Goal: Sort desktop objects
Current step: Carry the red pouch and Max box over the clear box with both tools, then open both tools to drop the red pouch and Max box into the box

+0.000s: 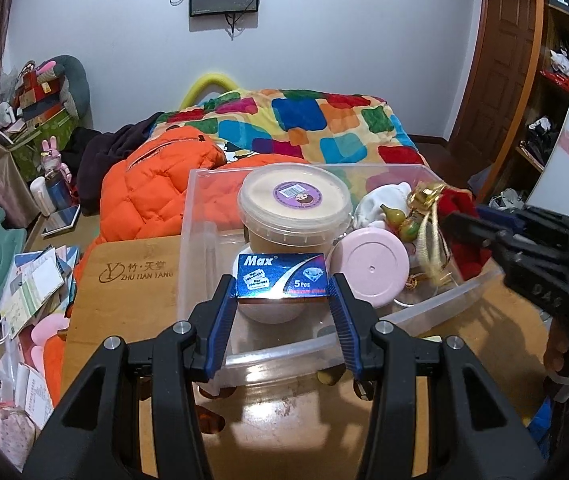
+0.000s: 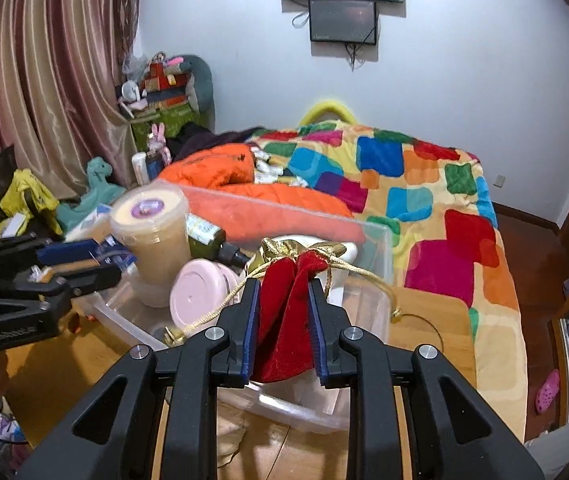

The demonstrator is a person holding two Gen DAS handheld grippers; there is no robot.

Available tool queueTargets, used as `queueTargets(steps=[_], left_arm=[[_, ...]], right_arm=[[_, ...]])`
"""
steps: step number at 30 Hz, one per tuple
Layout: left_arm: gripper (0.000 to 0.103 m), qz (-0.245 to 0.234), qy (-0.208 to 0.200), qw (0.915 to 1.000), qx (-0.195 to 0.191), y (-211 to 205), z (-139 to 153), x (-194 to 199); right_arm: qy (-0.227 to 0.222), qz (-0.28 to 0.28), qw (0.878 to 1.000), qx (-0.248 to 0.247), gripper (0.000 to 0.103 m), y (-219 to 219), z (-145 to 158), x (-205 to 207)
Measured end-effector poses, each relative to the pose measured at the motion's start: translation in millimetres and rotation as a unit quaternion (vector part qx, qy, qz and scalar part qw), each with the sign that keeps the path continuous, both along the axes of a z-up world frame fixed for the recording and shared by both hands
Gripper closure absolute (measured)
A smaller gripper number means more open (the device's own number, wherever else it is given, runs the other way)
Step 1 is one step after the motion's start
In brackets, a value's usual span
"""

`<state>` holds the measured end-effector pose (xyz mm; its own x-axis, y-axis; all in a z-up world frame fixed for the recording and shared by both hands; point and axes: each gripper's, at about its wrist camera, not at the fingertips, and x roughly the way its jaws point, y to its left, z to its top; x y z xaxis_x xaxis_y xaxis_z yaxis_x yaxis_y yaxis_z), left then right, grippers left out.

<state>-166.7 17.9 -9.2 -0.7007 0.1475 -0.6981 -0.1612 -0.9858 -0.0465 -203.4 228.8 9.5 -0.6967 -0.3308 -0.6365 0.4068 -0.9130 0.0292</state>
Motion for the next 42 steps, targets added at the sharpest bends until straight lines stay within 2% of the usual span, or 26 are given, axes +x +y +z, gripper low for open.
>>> queueTargets(steps=[8,14,23,28,30,33,38,42], left_arm=[[0.056,0.002,0.002,1.0000,-0.005,0.6,-1.7,0.0],[0.056,0.004,0.003,0.9999,-0.009,1.4,-1.5,-1.1],[0.052,0.009,0.008,0.9997,-0.019,1.7,-1.4,-0.9],[0.051,0.007,0.006,0.9998,-0.016,1.3,-1.6,-0.1],[0.048,0.006,0.006,0.9998,-0.016,2.3,-0.7,1.0],[0.037,0.014,0.015,0.9995,-0.025,3.3,1.3,6.0],[0.035,0.017,0.025,0.9990,-0.032,4.3,3.8,14.5],[0.034,0.019,0.027,0.9991,-0.026,2.5,7.4,18.7]], right_arm=[[-0.018,0.002,1.000,0.008,0.082,-6.1,-15.5,-6.9],[-0.016,-0.005,1.000,0.014,0.076,-8.7,-15.4,-7.5],[0.003,-0.004,1.000,0.024,0.060,-15.8,-11.5,-1.2],[0.014,-0.003,0.999,0.037,0.056,-22.3,-10.3,3.1],[0.016,-0.002,0.999,0.041,0.053,-24.2,-9.3,6.2],[0.022,-0.004,0.999,0.046,0.049,-24.9,-7.5,11.1],[0.037,-0.013,0.998,0.041,0.035,-22.6,-0.9,22.3],[0.045,-0.018,0.998,0.037,0.032,-20.6,4.0,31.1]])
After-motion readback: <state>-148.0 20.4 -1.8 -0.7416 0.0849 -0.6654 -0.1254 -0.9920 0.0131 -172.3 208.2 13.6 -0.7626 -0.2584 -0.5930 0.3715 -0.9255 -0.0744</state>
